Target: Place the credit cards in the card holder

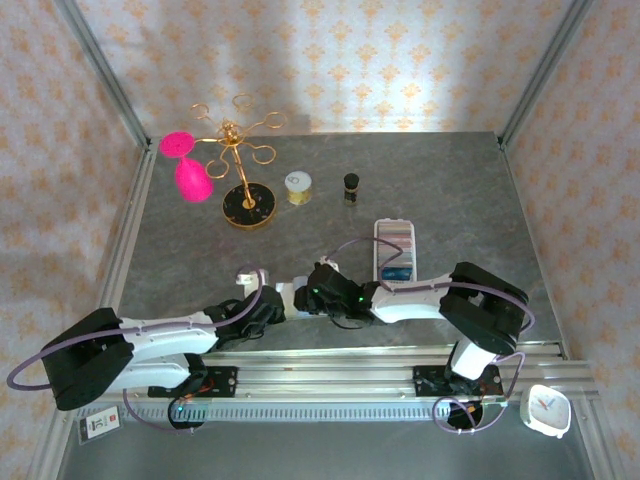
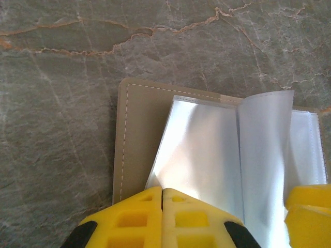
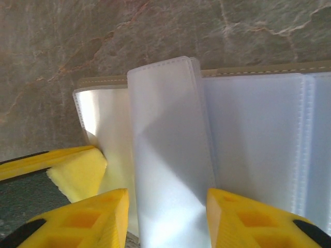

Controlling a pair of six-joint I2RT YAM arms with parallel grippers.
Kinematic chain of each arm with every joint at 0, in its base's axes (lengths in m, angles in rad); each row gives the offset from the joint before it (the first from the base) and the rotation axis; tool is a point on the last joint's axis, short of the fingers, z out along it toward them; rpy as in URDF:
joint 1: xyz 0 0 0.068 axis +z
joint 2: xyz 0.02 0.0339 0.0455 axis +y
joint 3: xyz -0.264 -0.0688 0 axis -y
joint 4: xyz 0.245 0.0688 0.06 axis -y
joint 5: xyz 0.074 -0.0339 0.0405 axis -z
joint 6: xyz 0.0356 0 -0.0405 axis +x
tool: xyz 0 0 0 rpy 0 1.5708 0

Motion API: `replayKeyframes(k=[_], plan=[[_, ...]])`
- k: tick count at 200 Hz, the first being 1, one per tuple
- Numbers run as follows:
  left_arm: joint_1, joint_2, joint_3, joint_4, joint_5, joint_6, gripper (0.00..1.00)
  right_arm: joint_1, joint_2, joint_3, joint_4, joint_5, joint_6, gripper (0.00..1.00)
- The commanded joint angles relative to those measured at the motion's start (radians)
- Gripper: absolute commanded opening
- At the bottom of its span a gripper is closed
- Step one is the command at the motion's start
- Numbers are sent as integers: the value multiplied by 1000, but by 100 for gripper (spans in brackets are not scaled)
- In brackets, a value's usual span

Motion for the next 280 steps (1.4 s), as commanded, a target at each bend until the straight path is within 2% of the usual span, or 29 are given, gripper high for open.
replayKeyframes(k=[1, 124, 175, 214, 245, 280], plan=[[6, -3, -33, -48, 29, -17, 0, 7, 12, 7, 70, -19, 33, 44], [6, -116, -113, 4, 42, -53, 0, 7, 59, 26, 170, -87, 83, 44], [8, -211, -166, 36, 18, -103, 6, 8, 60, 1, 259, -128, 113, 43], [47, -314, -184, 18, 5, -122, 13, 7, 85, 8, 255, -138, 113, 36], [93, -412, -211, 59, 44, -124, 13, 10, 69, 19, 209, -113, 93, 34], [105, -467, -212, 60, 63, -113, 14, 33, -14, 21, 69, 18, 49, 44]])
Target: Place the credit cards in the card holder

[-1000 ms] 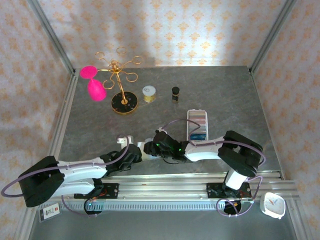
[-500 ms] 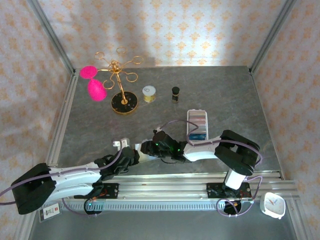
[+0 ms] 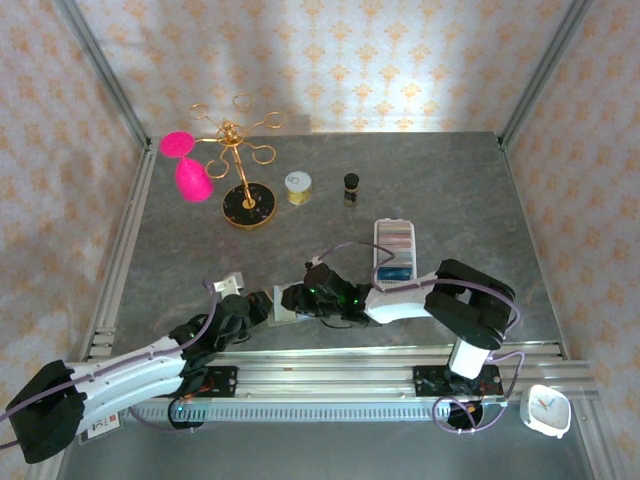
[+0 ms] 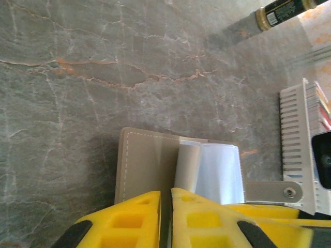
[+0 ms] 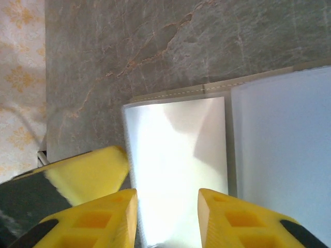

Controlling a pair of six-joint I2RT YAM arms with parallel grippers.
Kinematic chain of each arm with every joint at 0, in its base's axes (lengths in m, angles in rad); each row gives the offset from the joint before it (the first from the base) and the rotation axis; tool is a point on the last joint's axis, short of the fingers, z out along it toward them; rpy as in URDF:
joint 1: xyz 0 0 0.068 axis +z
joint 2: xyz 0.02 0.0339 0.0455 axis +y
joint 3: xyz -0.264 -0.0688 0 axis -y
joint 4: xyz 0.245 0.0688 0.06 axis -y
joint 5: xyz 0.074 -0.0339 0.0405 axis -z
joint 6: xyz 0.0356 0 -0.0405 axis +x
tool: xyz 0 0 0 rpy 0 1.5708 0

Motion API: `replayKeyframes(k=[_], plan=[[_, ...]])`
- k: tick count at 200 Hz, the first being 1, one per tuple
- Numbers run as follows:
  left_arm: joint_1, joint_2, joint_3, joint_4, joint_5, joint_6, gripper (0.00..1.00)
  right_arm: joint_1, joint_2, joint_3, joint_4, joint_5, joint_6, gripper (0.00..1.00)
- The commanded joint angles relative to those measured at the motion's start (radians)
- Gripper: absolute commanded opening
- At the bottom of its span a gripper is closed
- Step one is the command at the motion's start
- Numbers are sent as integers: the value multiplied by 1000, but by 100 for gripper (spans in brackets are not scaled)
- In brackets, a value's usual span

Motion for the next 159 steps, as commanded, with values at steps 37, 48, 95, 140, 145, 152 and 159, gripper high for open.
replayKeyframes(k=[37, 48, 95, 140, 145, 152, 159], plan=[[12, -5, -5, -20, 21, 16, 17, 24, -151, -25, -247, 244, -59, 52], [13, 0, -5, -33, 22, 21, 19, 24, -148, -25, -282, 260, -61, 53], [13, 1, -8, -62, 14, 34, 32, 24, -95, -19, -303, 242, -54, 54], [13, 18, -32, -32, 32, 39, 31, 32, -50, -4, -288, 205, -59, 55], [13, 19, -36, -27, 35, 37, 30, 32, -48, -4, -285, 203, -59, 55], [13, 23, -39, -18, 39, 38, 29, 34, -44, -1, -280, 197, -59, 56], [14, 26, -43, -15, 41, 36, 29, 34, -39, 2, -279, 194, -58, 57]])
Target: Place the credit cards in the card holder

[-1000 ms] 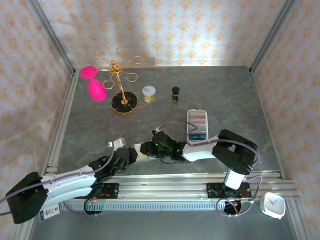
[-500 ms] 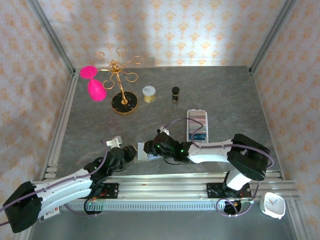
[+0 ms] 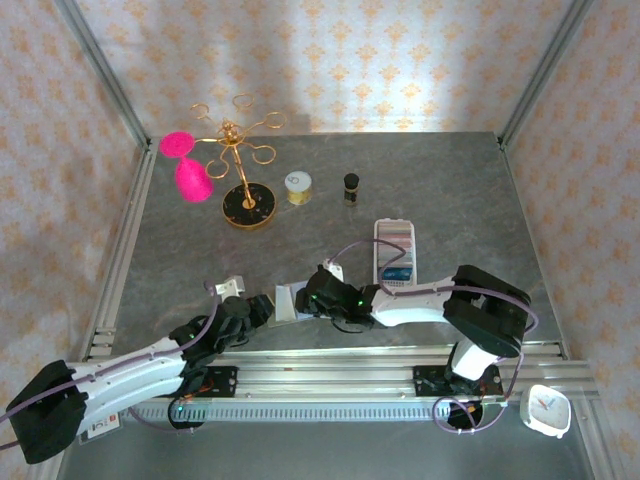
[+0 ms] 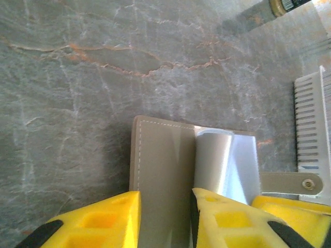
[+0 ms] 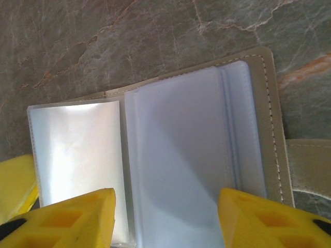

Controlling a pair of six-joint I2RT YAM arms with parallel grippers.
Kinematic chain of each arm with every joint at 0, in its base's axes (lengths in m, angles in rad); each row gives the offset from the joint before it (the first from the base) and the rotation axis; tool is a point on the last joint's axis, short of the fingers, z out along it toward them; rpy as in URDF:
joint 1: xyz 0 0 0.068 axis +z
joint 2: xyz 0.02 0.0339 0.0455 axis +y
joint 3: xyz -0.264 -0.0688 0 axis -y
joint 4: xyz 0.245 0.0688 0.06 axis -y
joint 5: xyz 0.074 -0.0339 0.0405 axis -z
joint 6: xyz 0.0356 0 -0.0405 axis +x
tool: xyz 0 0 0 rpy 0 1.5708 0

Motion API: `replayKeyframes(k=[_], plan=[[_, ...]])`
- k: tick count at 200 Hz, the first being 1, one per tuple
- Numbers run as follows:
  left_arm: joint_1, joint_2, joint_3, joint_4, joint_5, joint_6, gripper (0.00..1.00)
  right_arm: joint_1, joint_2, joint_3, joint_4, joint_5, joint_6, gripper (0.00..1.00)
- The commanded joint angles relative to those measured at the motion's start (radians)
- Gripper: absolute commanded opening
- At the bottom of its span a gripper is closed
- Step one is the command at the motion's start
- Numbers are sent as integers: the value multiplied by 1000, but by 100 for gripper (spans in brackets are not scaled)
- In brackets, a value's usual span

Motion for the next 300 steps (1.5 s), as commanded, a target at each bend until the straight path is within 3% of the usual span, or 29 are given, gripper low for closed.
replayKeyframes(k=[1, 33, 123, 300], plan=[[9, 9, -23, 12, 14, 16, 28, 8, 44, 6, -23, -5, -6, 57], [9, 19, -30, 27, 22, 17, 22, 8, 57, 17, 25, -47, 4, 61], [9, 14, -44, 40, 35, 10, 12, 13, 83, 34, 215, -162, 55, 60], [9, -70, -74, -13, 16, -20, 9, 43, 112, 75, 298, -187, 94, 61]])
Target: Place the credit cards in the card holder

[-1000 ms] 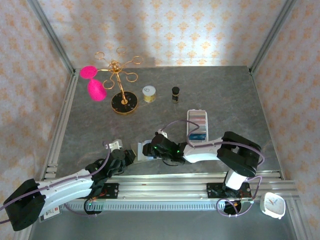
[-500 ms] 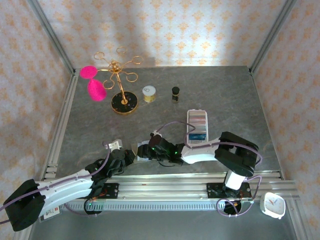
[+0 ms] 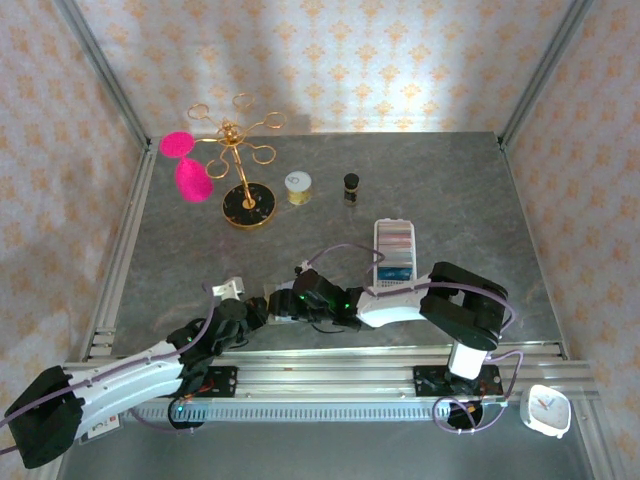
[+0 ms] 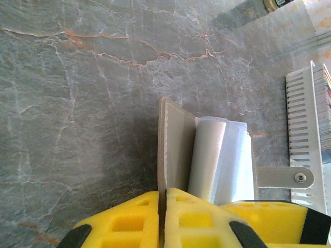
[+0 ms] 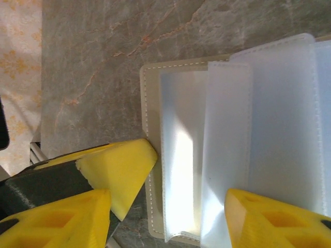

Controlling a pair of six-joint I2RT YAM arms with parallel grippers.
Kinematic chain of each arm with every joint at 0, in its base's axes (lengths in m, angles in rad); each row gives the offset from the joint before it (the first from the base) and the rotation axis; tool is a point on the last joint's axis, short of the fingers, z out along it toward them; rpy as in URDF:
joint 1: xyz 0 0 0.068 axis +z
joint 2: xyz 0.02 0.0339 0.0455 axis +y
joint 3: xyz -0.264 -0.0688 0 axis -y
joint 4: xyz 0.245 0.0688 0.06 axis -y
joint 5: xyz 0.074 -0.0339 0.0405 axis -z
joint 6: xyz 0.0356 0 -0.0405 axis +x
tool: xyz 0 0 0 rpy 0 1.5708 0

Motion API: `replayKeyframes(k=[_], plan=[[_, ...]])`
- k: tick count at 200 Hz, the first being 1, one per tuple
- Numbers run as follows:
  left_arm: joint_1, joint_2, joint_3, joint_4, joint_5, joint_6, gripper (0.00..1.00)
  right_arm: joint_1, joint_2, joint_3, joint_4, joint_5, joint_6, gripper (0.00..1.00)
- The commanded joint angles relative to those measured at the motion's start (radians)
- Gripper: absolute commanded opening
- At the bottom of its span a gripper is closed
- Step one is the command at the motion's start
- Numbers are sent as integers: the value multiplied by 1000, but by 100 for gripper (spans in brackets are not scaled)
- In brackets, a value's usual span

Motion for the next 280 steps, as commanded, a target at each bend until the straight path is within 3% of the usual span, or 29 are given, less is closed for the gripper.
replayKeyframes(k=[1, 207, 237, 280], plan=[[10, -13, -49, -33, -8, -15, 9, 8, -6, 11, 48, 1, 21, 61], [9, -205, -111, -187, -44, -61, 11, 8, -58, -38, 198, 21, 38, 67], [9, -223, -118, -190, -44, -66, 17, 8, -26, -18, 213, 1, 41, 67], [10, -266, -115, -242, -72, -73, 33, 7, -2, 5, 232, -6, 41, 67]])
